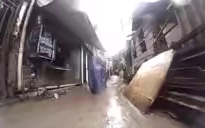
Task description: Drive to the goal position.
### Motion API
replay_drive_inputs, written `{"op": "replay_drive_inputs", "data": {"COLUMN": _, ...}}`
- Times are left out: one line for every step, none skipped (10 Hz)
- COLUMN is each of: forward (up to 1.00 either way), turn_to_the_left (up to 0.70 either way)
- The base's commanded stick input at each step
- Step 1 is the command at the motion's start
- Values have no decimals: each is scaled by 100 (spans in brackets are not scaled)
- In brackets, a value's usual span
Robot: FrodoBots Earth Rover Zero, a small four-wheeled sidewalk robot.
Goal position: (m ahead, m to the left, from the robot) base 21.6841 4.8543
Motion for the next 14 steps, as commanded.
{"op": "replay_drive_inputs", "data": {"forward": 99, "turn_to_the_left": 0}}
{"op": "replay_drive_inputs", "data": {"forward": 99, "turn_to_the_left": 0}}
{"op": "replay_drive_inputs", "data": {"forward": 99, "turn_to_the_left": 0}}
{"op": "replay_drive_inputs", "data": {"forward": 99, "turn_to_the_left": 0}}
{"op": "replay_drive_inputs", "data": {"forward": 99, "turn_to_the_left": 0}}
{"op": "replay_drive_inputs", "data": {"forward": 99, "turn_to_the_left": 0}}
{"op": "replay_drive_inputs", "data": {"forward": 99, "turn_to_the_left": 0}}
{"op": "replay_drive_inputs", "data": {"forward": 99, "turn_to_the_left": 0}}
{"op": "replay_drive_inputs", "data": {"forward": 99, "turn_to_the_left": 0}}
{"op": "replay_drive_inputs", "data": {"forward": 99, "turn_to_the_left": 0}}
{"op": "replay_drive_inputs", "data": {"forward": 99, "turn_to_the_left": 0}}
{"op": "replay_drive_inputs", "data": {"forward": 99, "turn_to_the_left": 0}}
{"op": "replay_drive_inputs", "data": {"forward": 99, "turn_to_the_left": 0}}
{"op": "replay_drive_inputs", "data": {"forward": 99, "turn_to_the_left": 0}}
